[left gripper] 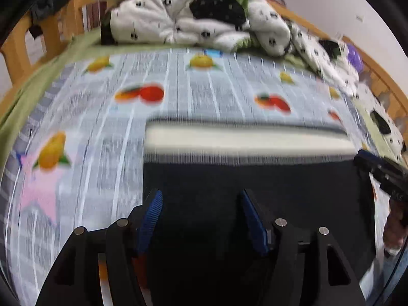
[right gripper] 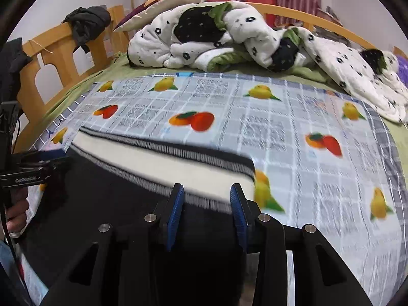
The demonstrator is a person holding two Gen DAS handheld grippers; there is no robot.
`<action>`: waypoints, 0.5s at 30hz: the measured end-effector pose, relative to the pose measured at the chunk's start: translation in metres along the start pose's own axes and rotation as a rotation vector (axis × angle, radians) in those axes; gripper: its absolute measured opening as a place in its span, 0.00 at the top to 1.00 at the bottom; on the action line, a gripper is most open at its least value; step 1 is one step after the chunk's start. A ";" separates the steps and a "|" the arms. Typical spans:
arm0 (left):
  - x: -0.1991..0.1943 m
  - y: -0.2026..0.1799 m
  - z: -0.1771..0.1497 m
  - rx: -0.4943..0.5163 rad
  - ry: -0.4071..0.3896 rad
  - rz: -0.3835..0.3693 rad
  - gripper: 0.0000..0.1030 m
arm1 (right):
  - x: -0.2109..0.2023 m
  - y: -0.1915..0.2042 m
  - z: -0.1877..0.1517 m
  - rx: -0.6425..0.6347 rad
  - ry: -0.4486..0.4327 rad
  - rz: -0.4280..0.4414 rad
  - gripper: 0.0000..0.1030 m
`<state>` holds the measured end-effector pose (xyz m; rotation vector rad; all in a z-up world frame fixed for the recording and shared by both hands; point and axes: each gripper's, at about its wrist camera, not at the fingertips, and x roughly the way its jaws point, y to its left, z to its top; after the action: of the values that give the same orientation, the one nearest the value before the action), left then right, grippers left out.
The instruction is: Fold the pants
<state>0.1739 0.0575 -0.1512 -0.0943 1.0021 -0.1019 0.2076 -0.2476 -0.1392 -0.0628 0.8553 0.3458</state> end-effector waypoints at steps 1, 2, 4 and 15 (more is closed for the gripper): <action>-0.004 -0.002 -0.011 0.013 0.005 0.007 0.40 | -0.006 0.001 -0.008 0.004 0.009 -0.010 0.62; -0.010 -0.005 -0.025 0.038 0.001 0.023 0.40 | -0.011 0.003 -0.015 -0.001 0.014 -0.019 0.62; -0.022 -0.011 -0.049 0.078 -0.013 0.035 0.40 | -0.020 0.006 -0.033 -0.008 0.017 -0.041 0.63; -0.077 -0.002 -0.144 0.039 -0.068 -0.008 0.40 | -0.066 0.019 -0.118 0.032 0.043 -0.055 0.62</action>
<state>0.0109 0.0610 -0.1634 -0.0656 0.9310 -0.1248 0.0754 -0.2705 -0.1663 -0.0644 0.8998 0.2796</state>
